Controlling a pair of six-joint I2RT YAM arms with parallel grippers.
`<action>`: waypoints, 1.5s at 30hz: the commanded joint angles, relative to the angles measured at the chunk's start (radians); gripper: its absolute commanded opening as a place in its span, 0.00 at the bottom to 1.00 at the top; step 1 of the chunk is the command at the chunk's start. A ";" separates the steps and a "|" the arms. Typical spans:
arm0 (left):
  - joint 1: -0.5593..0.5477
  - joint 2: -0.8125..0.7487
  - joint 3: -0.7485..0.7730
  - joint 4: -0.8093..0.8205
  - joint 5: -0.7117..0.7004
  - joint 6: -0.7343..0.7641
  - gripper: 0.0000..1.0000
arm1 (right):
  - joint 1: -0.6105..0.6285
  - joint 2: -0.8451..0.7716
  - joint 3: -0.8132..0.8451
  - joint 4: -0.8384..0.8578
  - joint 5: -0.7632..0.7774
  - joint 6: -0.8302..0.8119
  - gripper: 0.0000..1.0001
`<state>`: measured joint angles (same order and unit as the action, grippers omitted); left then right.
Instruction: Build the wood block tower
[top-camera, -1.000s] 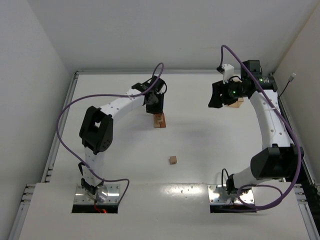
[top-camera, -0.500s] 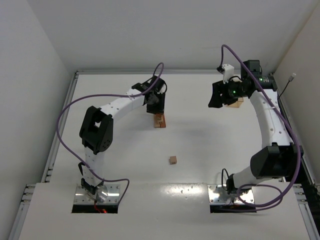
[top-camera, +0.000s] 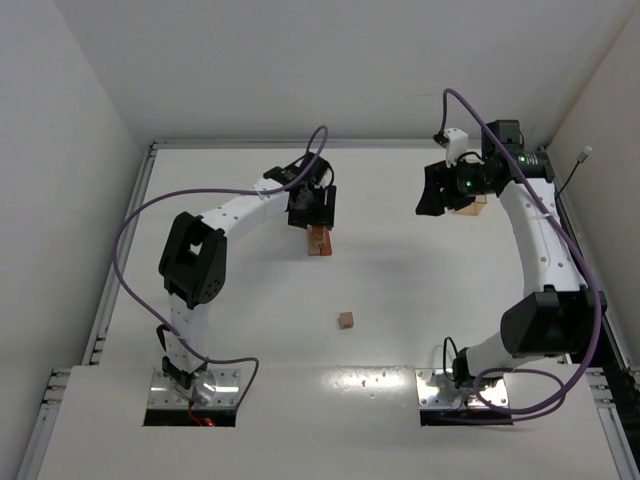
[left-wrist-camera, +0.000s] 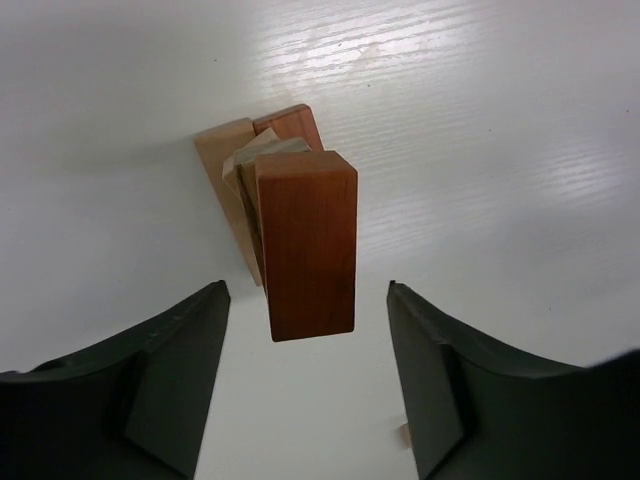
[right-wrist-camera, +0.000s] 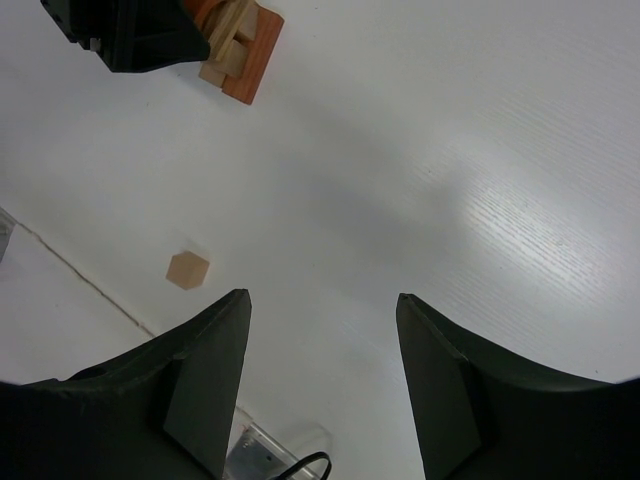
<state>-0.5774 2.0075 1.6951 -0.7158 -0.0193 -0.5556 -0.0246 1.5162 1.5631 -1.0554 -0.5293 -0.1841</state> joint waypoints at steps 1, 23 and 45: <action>-0.006 -0.047 -0.005 0.018 -0.008 -0.003 0.63 | -0.006 0.001 0.005 0.021 -0.029 0.006 0.57; 0.214 -0.389 -0.009 0.093 -0.019 0.103 0.94 | 0.144 0.133 -0.046 0.116 0.064 -0.034 0.46; 0.557 -0.679 -0.374 0.122 0.028 0.138 0.96 | 0.400 0.565 0.275 0.229 0.488 0.442 0.12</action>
<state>-0.0387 1.3586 1.3407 -0.6189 -0.0067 -0.4259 0.3546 2.0632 1.7805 -0.8375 -0.0711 0.1749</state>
